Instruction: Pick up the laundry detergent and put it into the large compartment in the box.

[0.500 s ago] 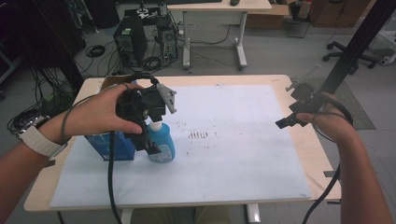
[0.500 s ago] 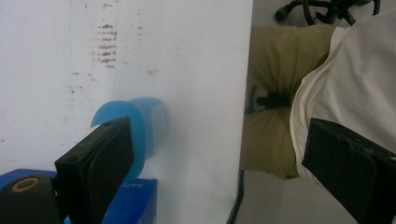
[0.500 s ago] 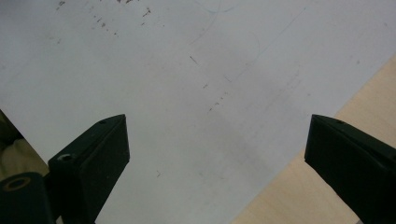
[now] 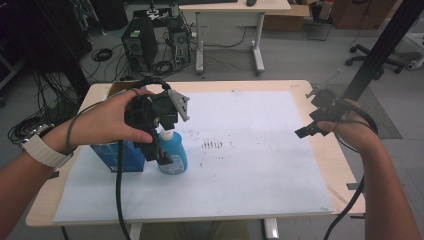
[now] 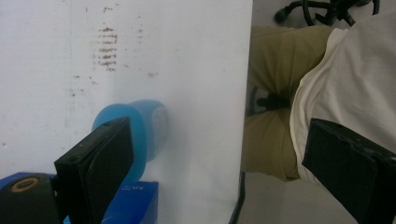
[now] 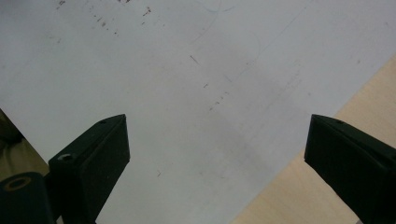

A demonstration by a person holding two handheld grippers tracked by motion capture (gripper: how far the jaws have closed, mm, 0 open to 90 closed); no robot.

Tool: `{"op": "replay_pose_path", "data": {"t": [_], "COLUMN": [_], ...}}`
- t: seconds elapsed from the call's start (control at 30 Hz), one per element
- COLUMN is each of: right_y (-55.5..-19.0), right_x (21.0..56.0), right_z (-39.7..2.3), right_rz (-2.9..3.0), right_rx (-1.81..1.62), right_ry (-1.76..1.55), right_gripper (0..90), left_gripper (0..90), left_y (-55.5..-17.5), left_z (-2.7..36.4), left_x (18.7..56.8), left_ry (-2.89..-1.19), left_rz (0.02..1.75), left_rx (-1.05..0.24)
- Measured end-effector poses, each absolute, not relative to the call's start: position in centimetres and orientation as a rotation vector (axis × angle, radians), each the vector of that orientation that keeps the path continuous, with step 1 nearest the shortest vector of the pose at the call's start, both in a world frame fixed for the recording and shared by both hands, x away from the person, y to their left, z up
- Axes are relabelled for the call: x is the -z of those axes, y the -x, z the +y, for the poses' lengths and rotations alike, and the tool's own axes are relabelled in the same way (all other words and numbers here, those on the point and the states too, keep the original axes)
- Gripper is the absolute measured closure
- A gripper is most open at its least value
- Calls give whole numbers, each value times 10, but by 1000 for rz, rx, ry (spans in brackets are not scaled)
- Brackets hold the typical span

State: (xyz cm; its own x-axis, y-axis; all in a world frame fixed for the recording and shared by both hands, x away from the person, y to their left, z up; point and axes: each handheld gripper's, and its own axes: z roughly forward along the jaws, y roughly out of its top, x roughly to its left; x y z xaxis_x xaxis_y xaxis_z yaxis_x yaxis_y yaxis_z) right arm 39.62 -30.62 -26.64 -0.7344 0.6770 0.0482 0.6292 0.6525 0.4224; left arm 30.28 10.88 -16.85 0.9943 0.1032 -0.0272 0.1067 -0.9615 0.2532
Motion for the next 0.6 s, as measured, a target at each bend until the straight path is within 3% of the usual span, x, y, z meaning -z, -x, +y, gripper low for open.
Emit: {"op": "replay_pose_path", "data": {"t": [0.6], "right_y": [-395], "right_x": [265], "right_z": [-306], "right_rz": [2750], "right_rx": [-637], "right_ry": [-1088], "right_gripper": [69], "left_gripper": [90], "left_y": [-302], "left_z": [110], "left_x": [166], "left_ry": [-2884], "left_rz": [138], "left_rx": [12]}}
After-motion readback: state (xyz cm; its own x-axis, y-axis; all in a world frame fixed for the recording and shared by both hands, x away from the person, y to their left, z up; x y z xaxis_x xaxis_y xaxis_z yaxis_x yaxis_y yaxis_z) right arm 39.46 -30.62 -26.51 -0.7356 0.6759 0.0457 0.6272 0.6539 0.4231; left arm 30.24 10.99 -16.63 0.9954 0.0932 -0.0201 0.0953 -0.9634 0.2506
